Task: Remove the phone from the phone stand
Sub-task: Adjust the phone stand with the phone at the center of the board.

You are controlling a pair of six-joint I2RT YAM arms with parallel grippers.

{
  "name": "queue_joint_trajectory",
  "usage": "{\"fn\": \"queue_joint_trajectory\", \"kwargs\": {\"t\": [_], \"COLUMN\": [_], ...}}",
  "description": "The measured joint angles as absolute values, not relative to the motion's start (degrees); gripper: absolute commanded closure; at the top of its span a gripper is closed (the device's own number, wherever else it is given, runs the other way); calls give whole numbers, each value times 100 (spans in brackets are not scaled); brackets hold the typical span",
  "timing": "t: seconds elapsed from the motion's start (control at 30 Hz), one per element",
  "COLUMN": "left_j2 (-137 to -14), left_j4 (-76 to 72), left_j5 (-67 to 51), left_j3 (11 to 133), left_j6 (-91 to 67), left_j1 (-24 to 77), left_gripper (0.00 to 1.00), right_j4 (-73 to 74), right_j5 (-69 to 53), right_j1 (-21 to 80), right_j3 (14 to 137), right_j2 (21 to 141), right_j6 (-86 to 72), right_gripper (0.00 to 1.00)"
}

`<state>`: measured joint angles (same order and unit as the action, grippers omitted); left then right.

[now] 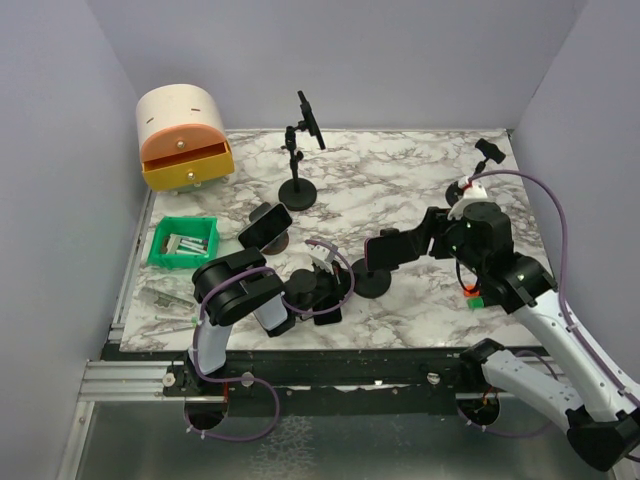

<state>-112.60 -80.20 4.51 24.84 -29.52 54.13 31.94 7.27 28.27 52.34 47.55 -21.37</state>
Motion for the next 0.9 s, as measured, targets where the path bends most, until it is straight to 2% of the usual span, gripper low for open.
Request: {"fn": "queue_joint_trajectory", "kwargs": {"t": [0.23, 0.53, 0.73, 0.9], "left_j2": [-11177, -10460, -9609, -8235], "left_j4": [-7933, -7745, -7603, -6997], "left_j5": [451, 451, 458, 534], "left_j3": [2458, 2117, 1896, 1651], "left_j6": [-2952, -3063, -3114, -3109], "left_j1": [5413, 5518, 5721, 5872], "left_gripper": [100, 71, 57, 49], "right_j4": [3094, 3048, 3059, 3208], "right_j5": [725, 725, 722, 722], "right_j1": [2827, 2827, 2827, 2827], "right_j3": [5212, 5212, 5212, 5236], "right_j2": [5074, 5050, 4875, 4751], "right_j6": [-2001, -1997, -2043, -2043], "right_gripper": [36, 36, 36, 36]}}
